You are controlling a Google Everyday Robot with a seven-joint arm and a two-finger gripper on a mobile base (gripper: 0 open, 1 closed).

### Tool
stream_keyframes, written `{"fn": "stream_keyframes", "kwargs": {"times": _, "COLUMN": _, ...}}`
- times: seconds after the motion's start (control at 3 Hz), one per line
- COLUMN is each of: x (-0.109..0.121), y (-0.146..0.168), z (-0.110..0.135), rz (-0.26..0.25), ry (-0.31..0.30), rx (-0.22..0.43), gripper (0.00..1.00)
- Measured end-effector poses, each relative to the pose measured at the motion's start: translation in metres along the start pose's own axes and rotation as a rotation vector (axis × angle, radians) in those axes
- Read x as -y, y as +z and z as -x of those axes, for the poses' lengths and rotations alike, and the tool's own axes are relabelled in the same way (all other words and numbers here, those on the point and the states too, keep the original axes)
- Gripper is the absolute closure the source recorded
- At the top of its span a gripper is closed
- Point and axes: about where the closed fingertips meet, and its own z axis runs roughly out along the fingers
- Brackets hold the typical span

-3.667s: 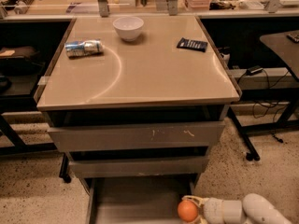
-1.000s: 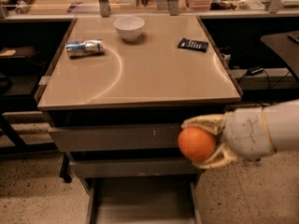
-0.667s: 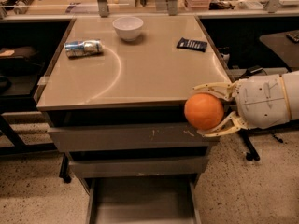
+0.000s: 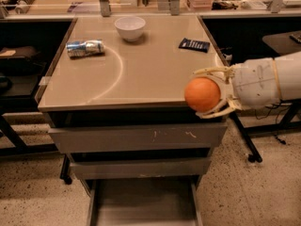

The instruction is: Pick orange from bottom drawer and place on counter

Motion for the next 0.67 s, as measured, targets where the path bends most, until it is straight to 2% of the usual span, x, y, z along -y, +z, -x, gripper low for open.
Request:
{"fn": "stream_keyframes", "kwargs": {"times": 0.33, "x": 0.046, "y": 0.012, "z": -0.047, "rz": 0.004, "ry": 0.057, "rx": -0.069, "gripper": 1.0}}
{"fn": "stream_keyframes", "kwargs": {"times": 0.67, "x": 0.087, "y": 0.038, "z": -0.088, "rz": 0.028, "ry": 0.138, "rx": -0.068, "gripper": 1.0}}
